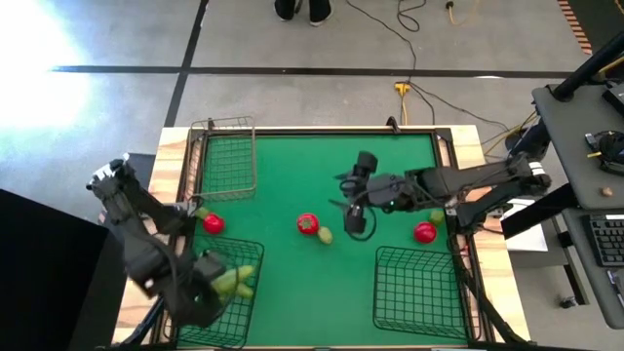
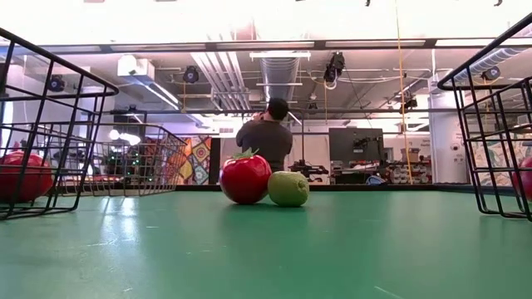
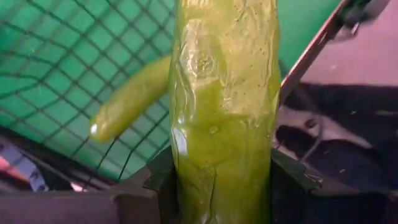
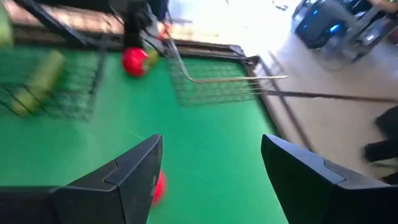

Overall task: Sort produce into baskets
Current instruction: Put the cucumber into the bottom left wire basket, then put the center tomato into the bottom right wire basket

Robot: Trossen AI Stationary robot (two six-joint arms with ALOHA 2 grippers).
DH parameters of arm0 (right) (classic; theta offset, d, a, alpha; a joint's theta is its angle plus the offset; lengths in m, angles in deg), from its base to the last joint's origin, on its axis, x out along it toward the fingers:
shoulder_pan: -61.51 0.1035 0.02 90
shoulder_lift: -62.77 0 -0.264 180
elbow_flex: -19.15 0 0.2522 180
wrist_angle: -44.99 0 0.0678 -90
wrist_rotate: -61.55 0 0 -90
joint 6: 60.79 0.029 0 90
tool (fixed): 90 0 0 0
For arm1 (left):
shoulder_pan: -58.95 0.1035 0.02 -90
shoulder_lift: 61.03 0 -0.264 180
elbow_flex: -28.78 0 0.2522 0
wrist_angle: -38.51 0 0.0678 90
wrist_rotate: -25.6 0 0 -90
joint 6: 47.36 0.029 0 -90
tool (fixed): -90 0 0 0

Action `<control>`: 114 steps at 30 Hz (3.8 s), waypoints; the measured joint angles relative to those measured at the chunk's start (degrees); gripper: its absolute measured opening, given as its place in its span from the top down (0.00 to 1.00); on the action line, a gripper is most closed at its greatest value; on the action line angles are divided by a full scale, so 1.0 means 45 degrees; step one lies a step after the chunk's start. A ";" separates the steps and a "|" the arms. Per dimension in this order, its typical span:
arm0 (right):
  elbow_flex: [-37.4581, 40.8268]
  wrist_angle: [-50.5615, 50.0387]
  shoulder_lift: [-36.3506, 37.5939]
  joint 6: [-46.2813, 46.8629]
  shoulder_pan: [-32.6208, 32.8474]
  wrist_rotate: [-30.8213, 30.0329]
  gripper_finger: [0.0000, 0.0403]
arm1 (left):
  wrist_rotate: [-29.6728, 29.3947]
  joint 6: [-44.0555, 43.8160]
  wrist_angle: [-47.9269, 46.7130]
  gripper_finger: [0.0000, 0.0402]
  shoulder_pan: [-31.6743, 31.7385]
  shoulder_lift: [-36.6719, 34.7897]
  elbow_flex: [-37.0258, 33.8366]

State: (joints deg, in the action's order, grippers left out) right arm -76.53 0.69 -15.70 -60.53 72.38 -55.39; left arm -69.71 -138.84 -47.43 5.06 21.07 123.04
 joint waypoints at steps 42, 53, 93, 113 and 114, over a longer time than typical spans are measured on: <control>-0.4092 -0.4597 -0.5248 0.5766 0.1303 -0.0218 0.10 | 0.1048 0.2137 0.3670 0.27 -0.1266 0.1108 -0.4277; -0.4097 -0.3632 -0.8028 0.4721 -0.1071 0.2272 0.08 | -0.2752 0.2570 -0.2343 0.18 -0.1266 0.1026 0.0003; -0.4689 -0.6504 -0.4302 0.8401 0.1617 0.3986 0.24 | -1.3379 -0.0233 -0.3744 0.24 -0.1246 -0.5762 -0.2957; 0.0616 -0.9875 -0.3280 2.6945 0.8113 0.7430 0.23 | -1.3939 0.0707 -0.3585 0.24 -0.1251 -0.5906 -0.2775; 0.1108 -0.9416 -0.3171 2.7307 0.8108 0.7427 0.23 | -1.3886 0.0899 -0.3503 0.24 -0.1251 -0.5857 -0.2711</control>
State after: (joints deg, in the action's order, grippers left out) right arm -71.54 -41.68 -29.97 62.35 108.86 -21.97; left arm -132.20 -134.79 -63.19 -0.57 -5.29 110.84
